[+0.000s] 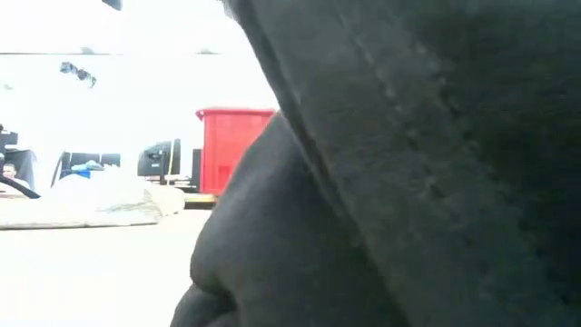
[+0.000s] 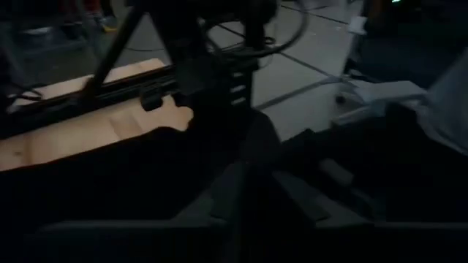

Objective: Fold Laundry from Bin
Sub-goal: Fold the black shirt

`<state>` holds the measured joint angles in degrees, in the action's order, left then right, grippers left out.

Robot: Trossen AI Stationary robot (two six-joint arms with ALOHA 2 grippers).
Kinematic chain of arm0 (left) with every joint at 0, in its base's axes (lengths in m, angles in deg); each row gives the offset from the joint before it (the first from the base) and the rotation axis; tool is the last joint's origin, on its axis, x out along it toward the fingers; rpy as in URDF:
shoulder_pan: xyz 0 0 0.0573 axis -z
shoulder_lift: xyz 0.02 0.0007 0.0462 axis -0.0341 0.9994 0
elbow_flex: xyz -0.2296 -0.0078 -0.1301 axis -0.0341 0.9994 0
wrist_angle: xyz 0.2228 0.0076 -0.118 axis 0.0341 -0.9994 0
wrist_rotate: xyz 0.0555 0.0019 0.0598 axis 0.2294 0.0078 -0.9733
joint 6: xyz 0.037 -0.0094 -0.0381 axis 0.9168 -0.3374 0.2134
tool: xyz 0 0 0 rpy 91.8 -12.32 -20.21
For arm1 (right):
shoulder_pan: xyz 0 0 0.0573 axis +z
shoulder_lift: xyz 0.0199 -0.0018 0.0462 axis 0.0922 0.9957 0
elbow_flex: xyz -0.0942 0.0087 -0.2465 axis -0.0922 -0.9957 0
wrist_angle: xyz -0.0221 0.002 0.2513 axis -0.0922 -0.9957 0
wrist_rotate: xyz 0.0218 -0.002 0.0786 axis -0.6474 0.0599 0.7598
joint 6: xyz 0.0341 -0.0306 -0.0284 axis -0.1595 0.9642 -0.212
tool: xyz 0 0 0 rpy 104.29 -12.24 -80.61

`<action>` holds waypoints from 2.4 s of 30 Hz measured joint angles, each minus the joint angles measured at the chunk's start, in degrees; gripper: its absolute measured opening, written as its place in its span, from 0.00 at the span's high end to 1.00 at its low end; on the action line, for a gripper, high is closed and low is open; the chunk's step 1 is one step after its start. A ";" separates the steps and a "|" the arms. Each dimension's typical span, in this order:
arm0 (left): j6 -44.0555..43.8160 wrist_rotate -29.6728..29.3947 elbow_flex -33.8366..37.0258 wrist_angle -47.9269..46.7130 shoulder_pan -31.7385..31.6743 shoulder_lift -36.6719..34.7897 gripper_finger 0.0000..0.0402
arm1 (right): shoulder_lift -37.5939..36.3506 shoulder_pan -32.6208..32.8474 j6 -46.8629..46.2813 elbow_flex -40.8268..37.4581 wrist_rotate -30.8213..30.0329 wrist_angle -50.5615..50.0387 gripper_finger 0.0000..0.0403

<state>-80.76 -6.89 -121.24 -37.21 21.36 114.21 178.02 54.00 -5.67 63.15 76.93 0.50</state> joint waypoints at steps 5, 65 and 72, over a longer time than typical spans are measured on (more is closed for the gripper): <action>2.75 0.56 -0.11 -0.28 -0.86 3.07 0.53 | -3.60 -1.31 -6.67 0.00 3.53 -1.50 0.54; 0.39 -9.07 23.32 29.05 -27.24 9.34 0.53 | -13.08 -47.43 62.88 -28.12 -26.44 42.42 0.51; -1.54 -8.74 23.30 25.80 -26.49 9.32 0.53 | -15.57 -44.56 56.35 -25.11 -18.65 28.93 0.51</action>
<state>-82.30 -15.63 -97.94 -11.41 -5.13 123.52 162.45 9.44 50.68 38.04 58.28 29.43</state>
